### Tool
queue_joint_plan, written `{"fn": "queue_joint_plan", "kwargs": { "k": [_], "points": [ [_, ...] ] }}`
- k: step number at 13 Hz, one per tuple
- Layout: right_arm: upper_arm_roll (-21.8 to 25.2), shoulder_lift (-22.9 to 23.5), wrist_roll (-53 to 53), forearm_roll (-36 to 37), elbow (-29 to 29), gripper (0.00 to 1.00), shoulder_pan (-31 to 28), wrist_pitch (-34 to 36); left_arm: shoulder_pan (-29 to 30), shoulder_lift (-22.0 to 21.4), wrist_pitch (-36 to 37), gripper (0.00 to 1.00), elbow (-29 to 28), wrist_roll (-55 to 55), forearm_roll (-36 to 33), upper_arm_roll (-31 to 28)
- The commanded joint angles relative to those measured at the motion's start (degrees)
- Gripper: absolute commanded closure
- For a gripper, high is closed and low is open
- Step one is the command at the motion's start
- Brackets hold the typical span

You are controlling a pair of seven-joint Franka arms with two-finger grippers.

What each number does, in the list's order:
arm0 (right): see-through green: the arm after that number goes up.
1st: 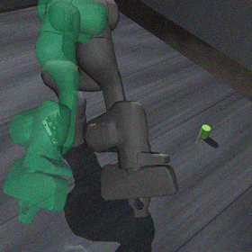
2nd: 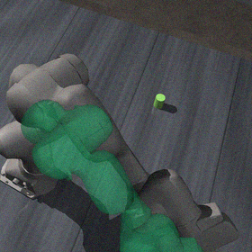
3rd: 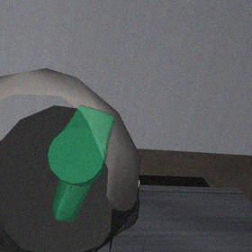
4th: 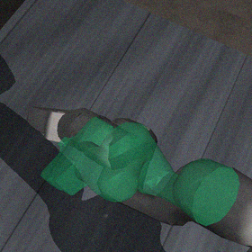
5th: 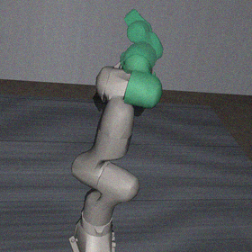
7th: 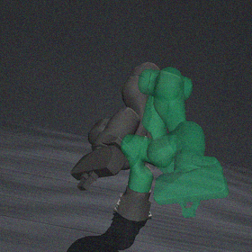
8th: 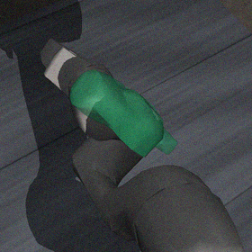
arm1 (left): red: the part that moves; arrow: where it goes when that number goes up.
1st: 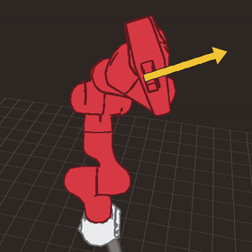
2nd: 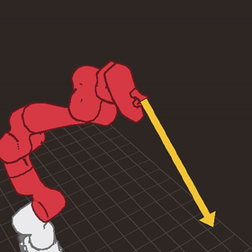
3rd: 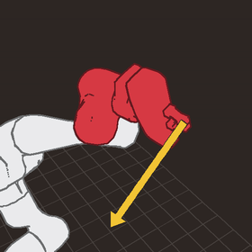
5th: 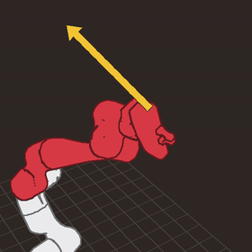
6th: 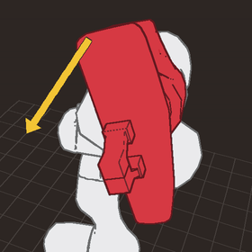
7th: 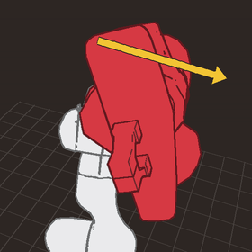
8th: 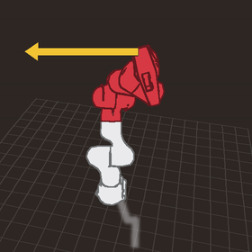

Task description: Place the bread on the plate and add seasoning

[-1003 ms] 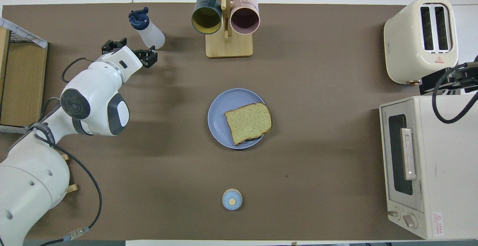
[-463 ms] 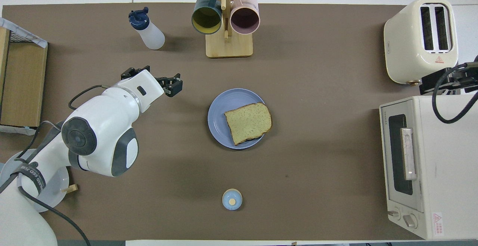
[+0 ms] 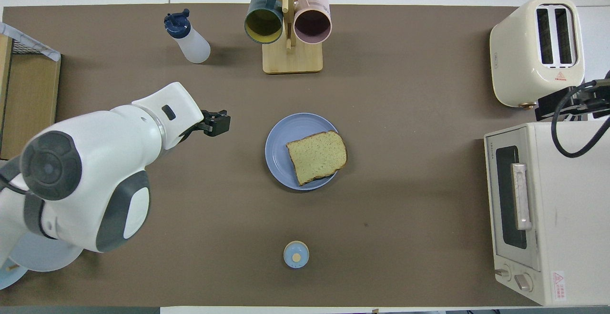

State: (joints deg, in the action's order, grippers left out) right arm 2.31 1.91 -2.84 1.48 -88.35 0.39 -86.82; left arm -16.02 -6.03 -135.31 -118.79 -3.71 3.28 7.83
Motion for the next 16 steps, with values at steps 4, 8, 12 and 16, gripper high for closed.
{"fn": "queue_joint_plan", "kwargs": {
  "k": [4,8,12,16],
  "points": [
    [-0.37,-1.2,-1.2,0.01,-1.39,0.0,-0.65,-0.45,6.25,1.2,27.42,0.0,17.78,5.09,-0.82,-0.71],
    [-0.37,-1.2,-1.2,0.01,-1.39,0.0,-0.65,-0.45,11.8,-0.47,37.13,0.0,19.66,6.79,-0.82,-0.71],
    [-0.37,-1.2,-1.2,0.01,-1.48,0.0,-0.65,-0.45,16.19,-1.35,36.53,0.0,19.3,6.61,-0.73,-1.24],
    [-0.37,-1.2,-1.2,0.01,-1.39,0.0,-0.65,-0.45,15.85,-0.31,43.51,0.0,23.93,4.68,-5.1,-1.59]
  ]
}}
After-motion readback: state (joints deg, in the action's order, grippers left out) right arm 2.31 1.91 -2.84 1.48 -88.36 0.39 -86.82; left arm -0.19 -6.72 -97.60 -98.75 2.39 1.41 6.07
